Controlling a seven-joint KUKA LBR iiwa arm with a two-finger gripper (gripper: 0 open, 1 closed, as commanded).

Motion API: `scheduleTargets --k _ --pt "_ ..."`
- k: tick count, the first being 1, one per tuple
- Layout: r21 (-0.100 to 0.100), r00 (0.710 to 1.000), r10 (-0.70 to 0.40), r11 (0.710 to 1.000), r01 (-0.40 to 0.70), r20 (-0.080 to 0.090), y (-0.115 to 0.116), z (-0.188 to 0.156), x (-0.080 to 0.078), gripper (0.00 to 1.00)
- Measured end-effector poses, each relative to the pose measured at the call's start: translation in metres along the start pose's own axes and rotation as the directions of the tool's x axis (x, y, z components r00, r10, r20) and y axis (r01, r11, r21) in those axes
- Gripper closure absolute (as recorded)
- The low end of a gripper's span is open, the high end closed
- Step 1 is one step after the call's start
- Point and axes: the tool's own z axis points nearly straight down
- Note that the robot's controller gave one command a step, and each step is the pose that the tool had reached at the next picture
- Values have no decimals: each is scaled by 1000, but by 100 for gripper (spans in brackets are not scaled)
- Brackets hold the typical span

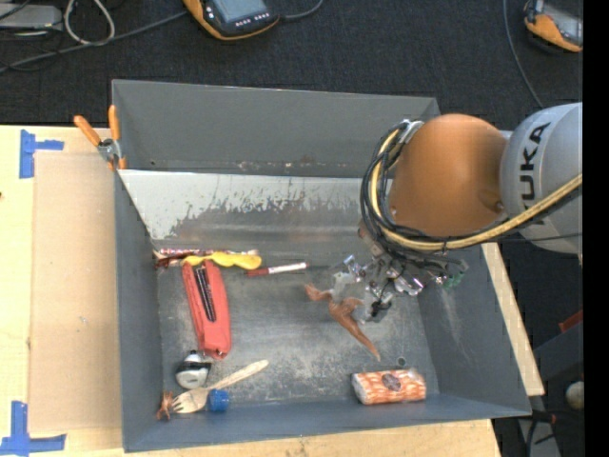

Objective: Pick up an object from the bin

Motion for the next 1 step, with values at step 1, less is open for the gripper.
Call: scheduleTargets --k 1 --pt "-6 994 -107 994 107 -7 2 -64 3 100"
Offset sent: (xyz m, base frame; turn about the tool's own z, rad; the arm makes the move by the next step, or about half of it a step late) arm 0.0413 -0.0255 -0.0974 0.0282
